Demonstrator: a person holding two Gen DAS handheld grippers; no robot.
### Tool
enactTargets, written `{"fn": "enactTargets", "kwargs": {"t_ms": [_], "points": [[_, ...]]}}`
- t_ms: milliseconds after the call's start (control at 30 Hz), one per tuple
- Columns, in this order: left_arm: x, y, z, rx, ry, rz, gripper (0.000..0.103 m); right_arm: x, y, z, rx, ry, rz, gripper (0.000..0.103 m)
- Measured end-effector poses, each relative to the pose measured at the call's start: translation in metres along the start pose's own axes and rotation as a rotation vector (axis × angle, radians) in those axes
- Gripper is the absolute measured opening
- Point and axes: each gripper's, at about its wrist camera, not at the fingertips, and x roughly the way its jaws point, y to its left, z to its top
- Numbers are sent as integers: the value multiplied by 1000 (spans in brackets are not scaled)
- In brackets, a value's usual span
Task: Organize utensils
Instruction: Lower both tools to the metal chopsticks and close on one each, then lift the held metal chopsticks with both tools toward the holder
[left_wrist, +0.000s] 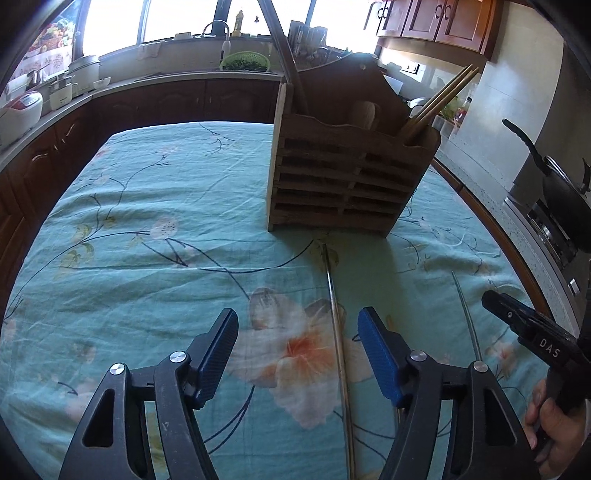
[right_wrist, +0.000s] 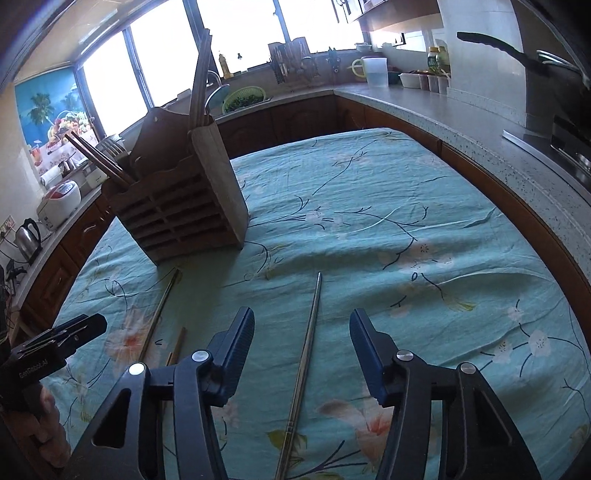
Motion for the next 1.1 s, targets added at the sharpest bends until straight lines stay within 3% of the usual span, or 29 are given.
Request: {"fn": "enactTargets", "kwargs": {"t_ms": [67,367,533,633,733,800,1100], "points": [[15,-4,8,9,17,-10,59,10,-1,4,1,22,-5,41],[79,-17,35,66,83,34,51,43,-7,13,-11,90,-40,26],[97,-30,40,129,93,97,38,51,4,15,-74,98,-76,25],[101,-40,40,169,78,119,29,55,10,14,-115,96,-104,18],[103,-49,38,191,76,112,12,55,17,13,-156,96,-114,7],[102,-55,35,209,75,117,4,55,19,12,-173,94,-126,7],[57,-28,11,37,81,-8,3,54,6,14,-105,89,-50,6]]}}
